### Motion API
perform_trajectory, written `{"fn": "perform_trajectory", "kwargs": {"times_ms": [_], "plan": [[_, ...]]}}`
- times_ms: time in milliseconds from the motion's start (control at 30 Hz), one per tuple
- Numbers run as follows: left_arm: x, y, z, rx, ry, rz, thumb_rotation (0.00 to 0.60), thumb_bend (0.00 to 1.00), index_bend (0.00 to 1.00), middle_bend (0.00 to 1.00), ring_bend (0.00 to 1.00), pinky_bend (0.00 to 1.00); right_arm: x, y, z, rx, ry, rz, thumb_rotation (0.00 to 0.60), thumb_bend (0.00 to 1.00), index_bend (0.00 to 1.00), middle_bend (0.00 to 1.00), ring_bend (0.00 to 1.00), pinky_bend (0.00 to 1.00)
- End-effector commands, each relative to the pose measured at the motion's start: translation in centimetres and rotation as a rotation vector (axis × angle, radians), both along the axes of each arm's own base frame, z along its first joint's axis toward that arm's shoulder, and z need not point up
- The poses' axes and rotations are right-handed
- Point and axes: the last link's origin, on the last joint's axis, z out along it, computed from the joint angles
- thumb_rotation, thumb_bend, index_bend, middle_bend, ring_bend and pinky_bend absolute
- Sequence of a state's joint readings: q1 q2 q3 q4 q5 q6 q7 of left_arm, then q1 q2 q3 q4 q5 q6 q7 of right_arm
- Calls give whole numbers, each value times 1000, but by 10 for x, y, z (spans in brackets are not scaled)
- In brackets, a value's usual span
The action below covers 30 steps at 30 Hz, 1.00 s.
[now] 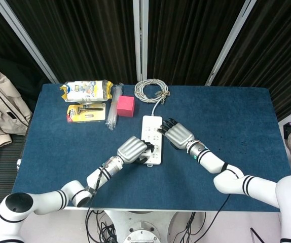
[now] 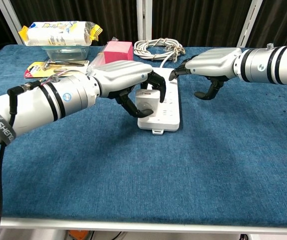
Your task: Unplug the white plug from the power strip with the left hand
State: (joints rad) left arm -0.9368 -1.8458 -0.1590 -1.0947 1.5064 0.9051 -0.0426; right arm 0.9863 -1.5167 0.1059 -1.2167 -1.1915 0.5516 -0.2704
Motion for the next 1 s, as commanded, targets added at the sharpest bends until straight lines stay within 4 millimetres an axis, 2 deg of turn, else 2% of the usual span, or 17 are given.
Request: {"fn": "perform_trajectory", "kwargs": {"times_ms": [33, 400, 1000], "plan": [[0, 0, -1, 4, -12, -16, 600, 450, 611, 678, 612, 828, -1, 1, -1, 0, 10, 7, 600, 449, 133, 146, 0, 0], [-10, 1, 0, 13, -109, -17, 600, 465, 659, 732, 646, 846, 0, 6, -3, 2, 60, 45, 600, 449, 133, 148, 0, 0], [-14, 0, 7, 59, -190, -51, 600, 460, 669, 736, 650, 857, 6, 14, -1, -27, 96, 83, 600, 449, 134, 150, 0, 0]]}}
